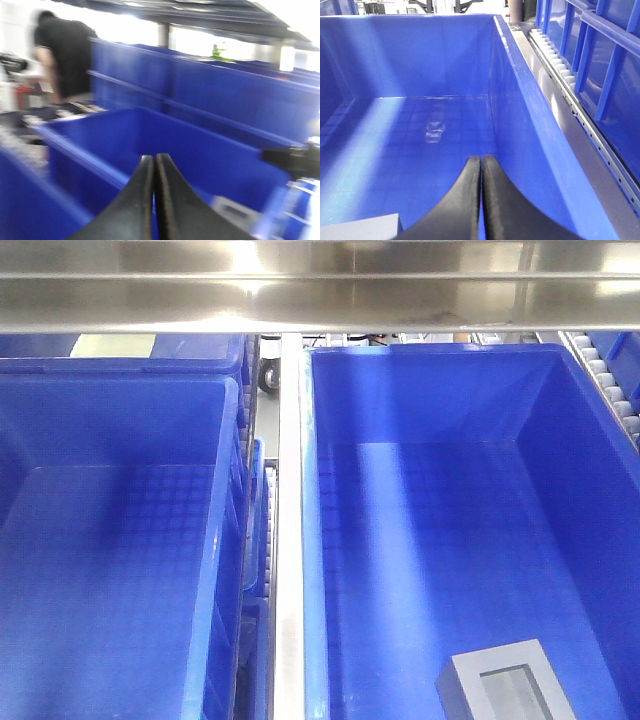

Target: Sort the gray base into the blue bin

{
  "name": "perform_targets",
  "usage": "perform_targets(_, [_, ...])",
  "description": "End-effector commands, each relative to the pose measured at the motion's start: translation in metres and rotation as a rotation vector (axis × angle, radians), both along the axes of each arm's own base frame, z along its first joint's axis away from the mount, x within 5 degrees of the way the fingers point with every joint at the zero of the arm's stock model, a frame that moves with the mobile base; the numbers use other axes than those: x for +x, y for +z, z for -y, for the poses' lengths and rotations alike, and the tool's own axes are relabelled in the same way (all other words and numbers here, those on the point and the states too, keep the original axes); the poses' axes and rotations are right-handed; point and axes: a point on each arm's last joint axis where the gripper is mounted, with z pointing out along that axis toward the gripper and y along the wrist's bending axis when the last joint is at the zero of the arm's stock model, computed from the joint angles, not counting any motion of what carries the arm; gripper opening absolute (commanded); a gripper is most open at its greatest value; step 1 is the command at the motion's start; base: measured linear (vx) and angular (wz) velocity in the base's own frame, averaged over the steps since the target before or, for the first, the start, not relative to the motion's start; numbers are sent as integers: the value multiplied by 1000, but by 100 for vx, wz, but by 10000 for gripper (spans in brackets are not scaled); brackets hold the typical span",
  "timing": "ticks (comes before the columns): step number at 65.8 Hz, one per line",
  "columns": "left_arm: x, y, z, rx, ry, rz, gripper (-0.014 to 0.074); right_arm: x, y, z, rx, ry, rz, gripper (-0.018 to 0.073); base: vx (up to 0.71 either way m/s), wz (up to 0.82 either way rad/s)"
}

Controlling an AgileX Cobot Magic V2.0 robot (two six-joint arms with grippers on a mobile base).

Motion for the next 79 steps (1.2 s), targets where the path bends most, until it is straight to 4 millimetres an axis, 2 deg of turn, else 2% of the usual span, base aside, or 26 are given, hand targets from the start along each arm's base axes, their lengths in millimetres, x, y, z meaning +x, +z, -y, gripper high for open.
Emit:
perform_targets(1, [-5, 10, -11, -25, 113, 65, -6, 2, 0, 0, -19, -2, 9, -5, 0, 0])
perform_targets(11, [-14, -2, -24, 60, 323, 47, -6, 2, 0, 0, -19, -2, 9, -5, 0, 0])
perform_targets(18, [-12, -7, -27, 127, 479, 9, -6, 2, 0, 0, -19, -2, 9, -5, 0, 0])
perform_targets(31, [-11, -2, -32, 104, 713, 44, -6, 2, 0, 0, -19, -2, 9, -5, 0, 0])
perform_targets(41, [-9, -3, -34, 89, 819, 65, -6, 2, 0, 0, -19, -2, 9, -5, 0, 0])
perform_targets(54, [5, -30, -35, 84, 838, 79, -6, 2, 0, 0, -19, -2, 9, -5, 0, 0])
perform_targets(72, [21, -86, -35, 120, 833, -9, -6, 2, 0, 0, -19, -2, 9, -5, 0, 0])
perform_targets(79, [22, -93, -35, 133, 831, -41, -6, 2, 0, 0, -19, -2, 9, -5, 0, 0])
